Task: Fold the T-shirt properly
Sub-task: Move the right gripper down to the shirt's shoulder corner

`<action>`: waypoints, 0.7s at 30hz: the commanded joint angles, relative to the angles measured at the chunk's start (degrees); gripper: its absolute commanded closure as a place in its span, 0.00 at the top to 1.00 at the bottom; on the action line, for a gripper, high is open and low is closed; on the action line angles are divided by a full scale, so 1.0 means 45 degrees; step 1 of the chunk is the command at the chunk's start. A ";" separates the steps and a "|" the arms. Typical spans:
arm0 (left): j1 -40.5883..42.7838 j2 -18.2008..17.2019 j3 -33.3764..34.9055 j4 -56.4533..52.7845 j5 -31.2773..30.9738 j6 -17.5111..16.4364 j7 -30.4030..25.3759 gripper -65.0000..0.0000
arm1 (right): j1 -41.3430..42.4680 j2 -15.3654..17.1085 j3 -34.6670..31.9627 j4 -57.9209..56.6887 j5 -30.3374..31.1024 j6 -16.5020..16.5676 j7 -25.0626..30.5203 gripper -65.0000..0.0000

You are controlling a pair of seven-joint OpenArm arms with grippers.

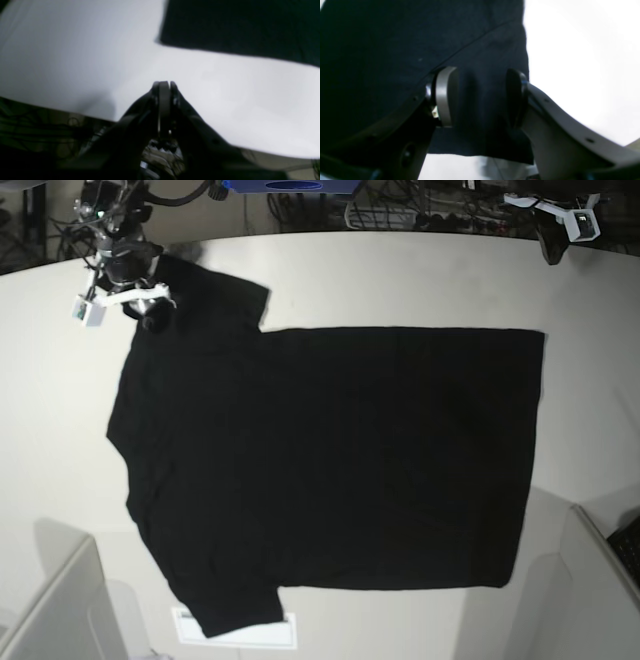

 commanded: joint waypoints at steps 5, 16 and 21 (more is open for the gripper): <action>0.0055 -0.0118 -0.0618 0.0155 -0.0005 -0.0012 -0.0284 0.00 | 0.0360 0.1430 0.0650 -0.1268 0.4729 0.0008 -0.0765 0.57; -0.0511 -0.0314 -0.0716 -0.0997 -0.3404 -0.0109 -0.0284 0.50 | 0.1220 0.2270 0.0982 -0.3925 0.5139 0.0027 -0.0804 0.63; -0.1019 -0.1017 -0.0911 -0.2130 -0.6744 -0.1633 -0.0264 0.50 | 0.1142 0.2231 0.0259 -0.3983 0.5061 0.0692 -0.0824 0.63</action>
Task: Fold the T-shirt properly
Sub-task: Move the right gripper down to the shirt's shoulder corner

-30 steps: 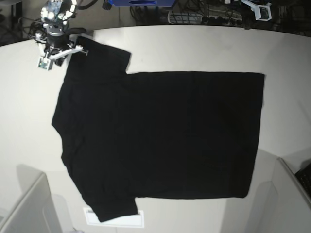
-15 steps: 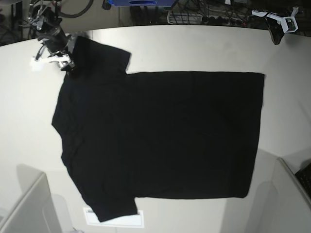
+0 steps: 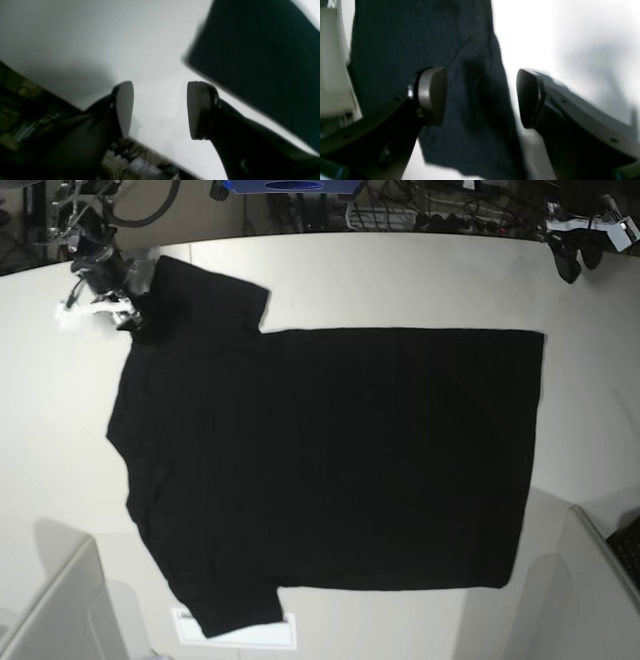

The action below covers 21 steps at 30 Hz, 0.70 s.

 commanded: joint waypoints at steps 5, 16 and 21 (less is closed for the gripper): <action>-0.0758 -0.0378 -0.0130 -0.0600 -0.0325 -0.0264 0.1279 0.50 | -0.0107 0.0036 -0.0653 -0.0054 -0.0058 0.0061 -0.0435 0.63; -0.2653 -0.0358 -0.0149 -0.1088 -0.0384 -0.1983 0.3740 0.50 | -0.0028 0.0016 -0.0535 -0.0777 -0.1387 0.0100 -0.0357 0.45; -0.3414 0.0267 -0.1575 -0.2026 -0.0403 -0.2042 0.4854 0.50 | -0.0028 0.0036 -0.0516 -0.1090 -0.1465 0.0100 -0.0337 0.45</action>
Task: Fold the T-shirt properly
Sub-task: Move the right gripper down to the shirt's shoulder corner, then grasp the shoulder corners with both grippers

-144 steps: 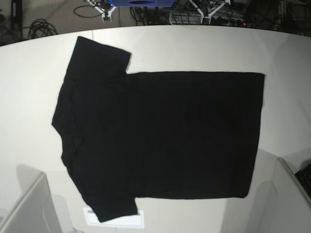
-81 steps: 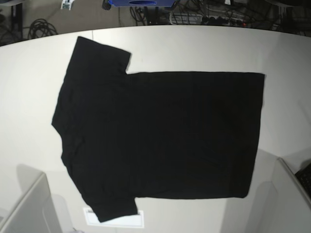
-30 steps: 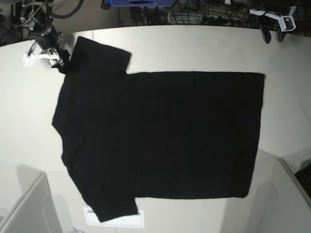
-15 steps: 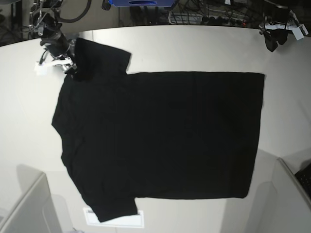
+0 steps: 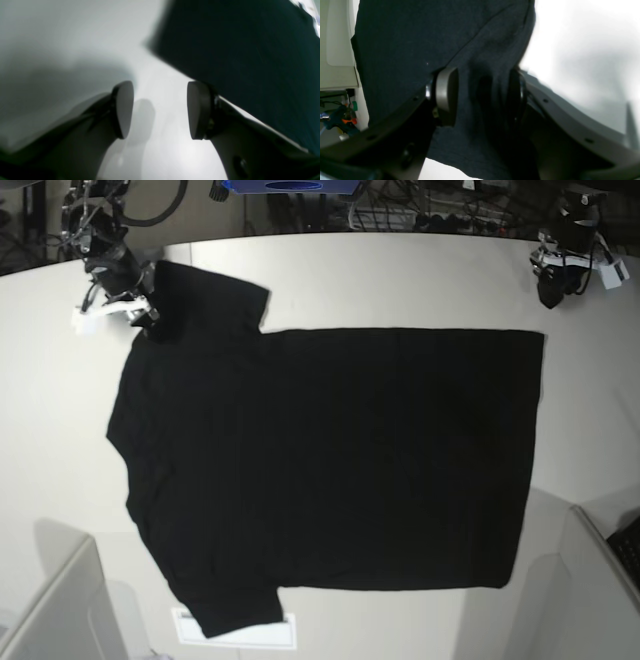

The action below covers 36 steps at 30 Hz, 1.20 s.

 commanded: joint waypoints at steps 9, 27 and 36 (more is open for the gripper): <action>-0.2081 0.0723 -0.2526 -0.0021 -0.0048 -0.1354 0.3924 0.50 | -0.0189 0.0055 0.0004 -0.0283 -0.0941 -0.0789 -0.0668 0.18; -0.4347 0.0723 -0.2546 -0.1623 0.1319 -0.0846 0.4159 0.50 | -0.0110 -0.0003 0.0004 -0.0303 -0.0941 -0.0808 -0.0746 0.00; -0.4933 0.0802 -0.1315 -0.1955 0.1964 -0.0729 0.4178 0.50 | -0.0032 -0.0003 0.0004 -0.0303 -0.0941 -0.0808 -0.0746 0.00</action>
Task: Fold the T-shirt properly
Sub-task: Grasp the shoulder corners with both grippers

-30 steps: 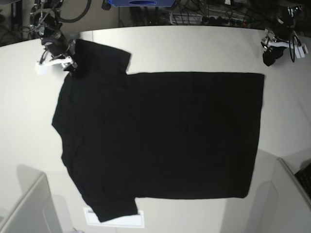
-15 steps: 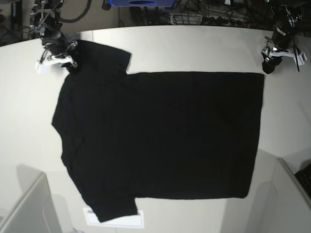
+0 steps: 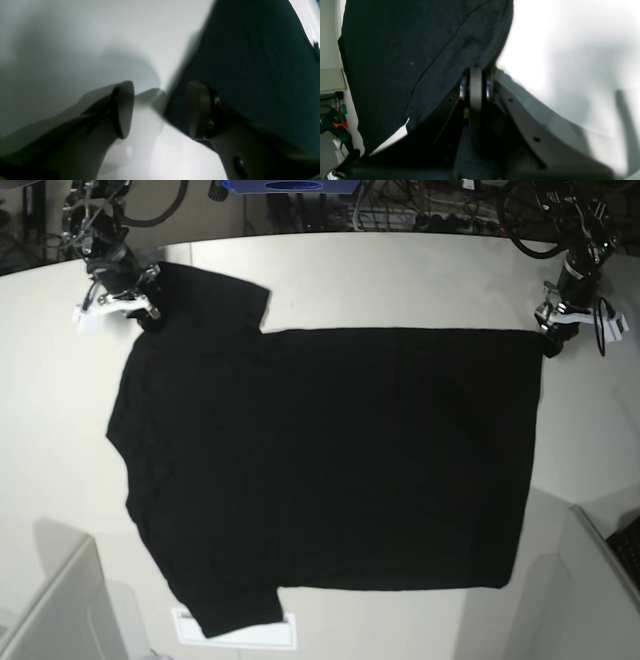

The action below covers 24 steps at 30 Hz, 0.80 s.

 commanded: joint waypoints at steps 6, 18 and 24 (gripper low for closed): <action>-0.0208 0.0044 0.0528 -0.0120 0.0026 0.0014 0.0385 0.50 | -0.0163 0.0065 -0.0020 -0.0065 -0.0552 -0.0551 -0.0619 0.00; -0.0501 -0.0014 0.0528 -0.0765 0.0026 0.0014 0.0385 0.00 | 0.0013 0.0065 -0.0020 -0.0065 -0.0552 -0.0551 -0.0600 0.00; -0.0111 -0.0249 0.0528 -0.0257 0.0007 -0.0044 0.0443 0.00 | -0.0183 0.0065 -0.0001 0.0463 -0.0533 -0.0551 -0.0600 0.00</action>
